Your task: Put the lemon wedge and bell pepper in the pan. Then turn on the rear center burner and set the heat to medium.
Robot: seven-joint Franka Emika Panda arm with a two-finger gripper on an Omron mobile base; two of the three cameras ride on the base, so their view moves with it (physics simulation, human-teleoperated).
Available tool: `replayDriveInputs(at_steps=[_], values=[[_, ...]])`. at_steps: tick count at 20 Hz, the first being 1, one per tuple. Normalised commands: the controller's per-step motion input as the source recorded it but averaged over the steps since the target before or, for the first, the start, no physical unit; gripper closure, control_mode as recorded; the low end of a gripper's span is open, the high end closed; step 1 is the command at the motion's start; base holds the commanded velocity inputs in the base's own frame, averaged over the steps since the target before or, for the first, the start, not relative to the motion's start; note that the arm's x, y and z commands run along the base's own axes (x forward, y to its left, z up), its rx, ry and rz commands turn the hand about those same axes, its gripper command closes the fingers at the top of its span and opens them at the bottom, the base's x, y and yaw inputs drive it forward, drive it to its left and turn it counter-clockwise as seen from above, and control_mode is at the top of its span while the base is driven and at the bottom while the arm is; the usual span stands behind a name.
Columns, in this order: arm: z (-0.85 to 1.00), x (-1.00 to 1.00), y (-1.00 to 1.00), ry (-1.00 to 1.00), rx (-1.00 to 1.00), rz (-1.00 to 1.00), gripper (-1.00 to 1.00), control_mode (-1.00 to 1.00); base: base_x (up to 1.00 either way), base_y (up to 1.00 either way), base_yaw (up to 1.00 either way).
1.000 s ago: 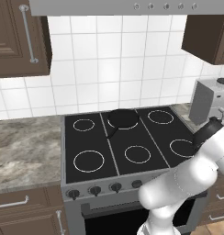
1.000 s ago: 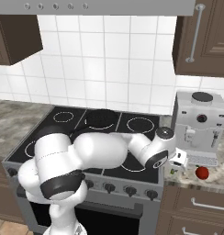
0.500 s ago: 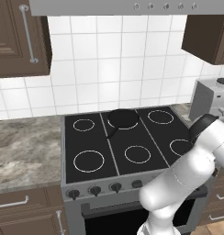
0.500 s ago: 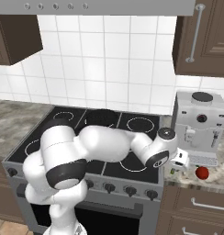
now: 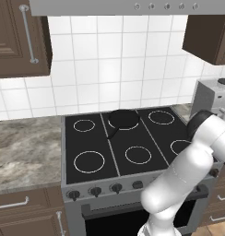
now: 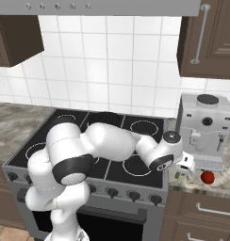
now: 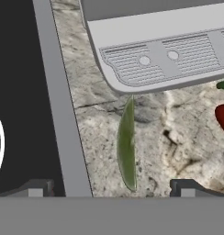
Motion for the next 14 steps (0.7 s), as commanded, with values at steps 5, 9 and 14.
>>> replayDriveInputs(at_steps=[5,9,14], values=[[-0.09,0.08,-0.06,0.0,0.0,0.0,-1.0,-1.0,0.0,0.0,0.0],[-0.1,0.05,-0.1,0.0,0.0,0.0,-1.0,-1.0,0.0,0.0,0.0],[-0.08,0.01,-0.13,0.0,0.0,0.0,-1.0,-1.0,0.0,0.0,0.0]])
